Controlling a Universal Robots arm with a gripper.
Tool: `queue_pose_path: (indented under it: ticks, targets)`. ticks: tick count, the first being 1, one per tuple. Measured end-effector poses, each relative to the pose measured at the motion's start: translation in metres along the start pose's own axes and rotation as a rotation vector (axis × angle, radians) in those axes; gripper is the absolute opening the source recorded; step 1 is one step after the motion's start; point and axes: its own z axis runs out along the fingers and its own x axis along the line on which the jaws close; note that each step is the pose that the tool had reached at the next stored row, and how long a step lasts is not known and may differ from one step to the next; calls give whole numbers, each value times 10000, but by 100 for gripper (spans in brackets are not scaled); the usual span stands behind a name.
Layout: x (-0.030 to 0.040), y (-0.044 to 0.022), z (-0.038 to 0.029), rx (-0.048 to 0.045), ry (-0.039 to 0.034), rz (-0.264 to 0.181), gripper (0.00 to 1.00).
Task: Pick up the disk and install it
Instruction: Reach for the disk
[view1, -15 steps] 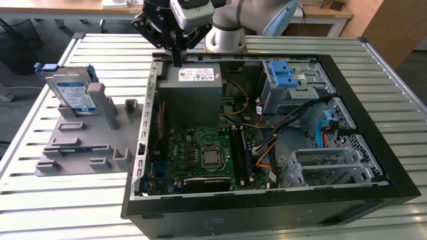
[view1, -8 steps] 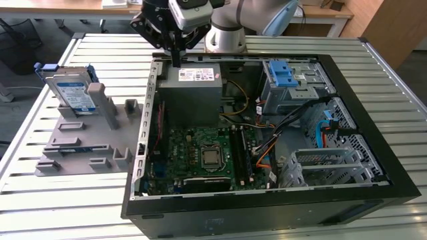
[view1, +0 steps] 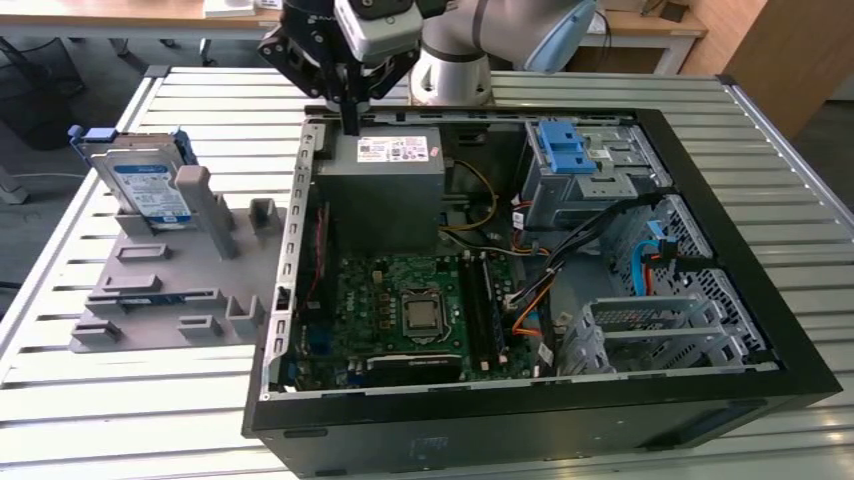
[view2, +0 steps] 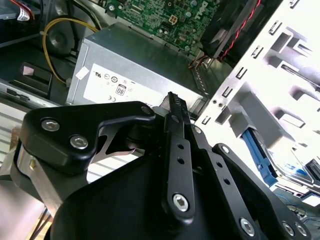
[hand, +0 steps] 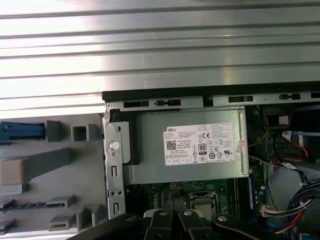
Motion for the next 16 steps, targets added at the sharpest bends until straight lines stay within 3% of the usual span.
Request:
queue_pose_path:
  ticks: [16]
  targets:
    - [31, -3, 16, 1, 8, 1, 11]
